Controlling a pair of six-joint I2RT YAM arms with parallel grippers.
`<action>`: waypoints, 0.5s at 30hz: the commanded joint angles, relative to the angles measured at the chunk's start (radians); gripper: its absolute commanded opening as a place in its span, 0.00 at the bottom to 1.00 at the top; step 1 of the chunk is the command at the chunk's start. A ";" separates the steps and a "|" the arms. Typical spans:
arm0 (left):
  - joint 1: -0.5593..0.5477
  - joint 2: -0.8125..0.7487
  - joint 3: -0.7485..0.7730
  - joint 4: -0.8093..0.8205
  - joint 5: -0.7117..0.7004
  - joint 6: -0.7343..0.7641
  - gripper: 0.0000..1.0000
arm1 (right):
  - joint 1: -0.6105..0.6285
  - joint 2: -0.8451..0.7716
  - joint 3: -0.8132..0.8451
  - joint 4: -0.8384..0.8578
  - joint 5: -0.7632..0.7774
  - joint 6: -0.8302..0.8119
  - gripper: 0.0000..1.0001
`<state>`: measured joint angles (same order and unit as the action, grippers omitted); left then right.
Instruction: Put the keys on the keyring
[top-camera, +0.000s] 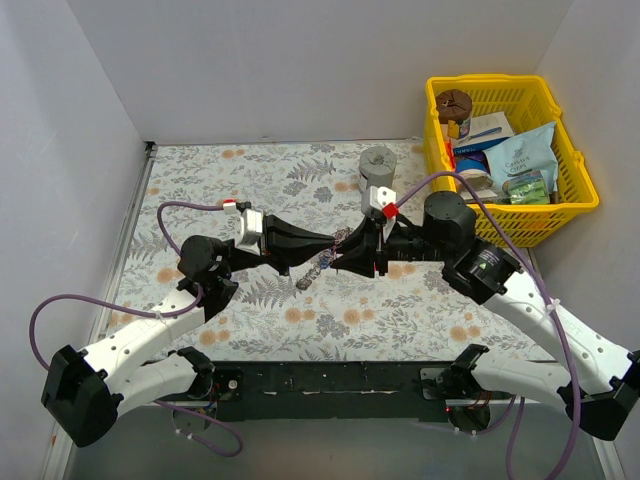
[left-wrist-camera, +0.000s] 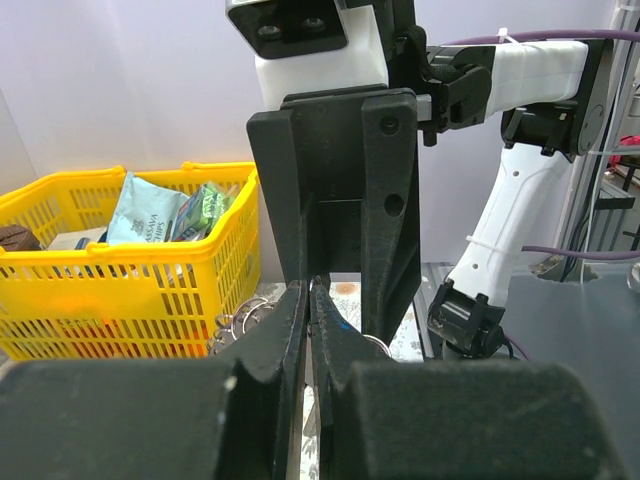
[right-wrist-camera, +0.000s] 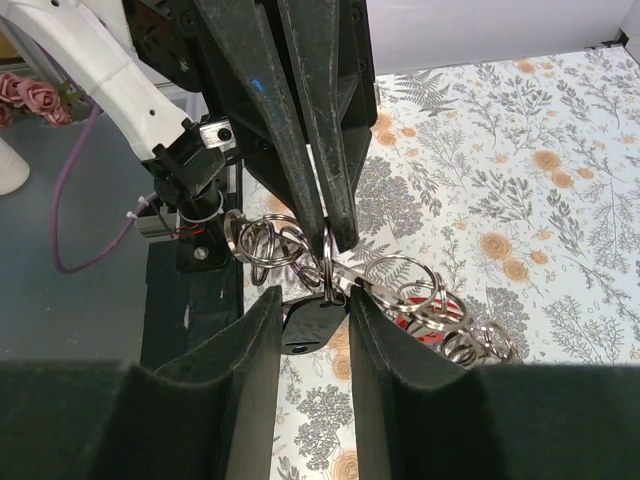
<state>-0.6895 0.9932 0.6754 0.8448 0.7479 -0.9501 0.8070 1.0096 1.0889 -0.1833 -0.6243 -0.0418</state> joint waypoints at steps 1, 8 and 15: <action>-0.002 -0.044 0.032 0.062 -0.028 0.030 0.00 | -0.003 -0.029 -0.018 -0.036 0.049 -0.020 0.25; -0.002 -0.067 0.030 -0.007 -0.036 0.071 0.00 | -0.003 -0.080 -0.018 -0.048 0.110 -0.030 0.63; -0.002 -0.094 0.029 -0.075 -0.048 0.106 0.00 | -0.003 -0.149 -0.024 -0.047 0.144 -0.061 0.86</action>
<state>-0.6895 0.9360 0.6758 0.7898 0.7345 -0.8814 0.8070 0.9031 1.0637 -0.2440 -0.5144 -0.0788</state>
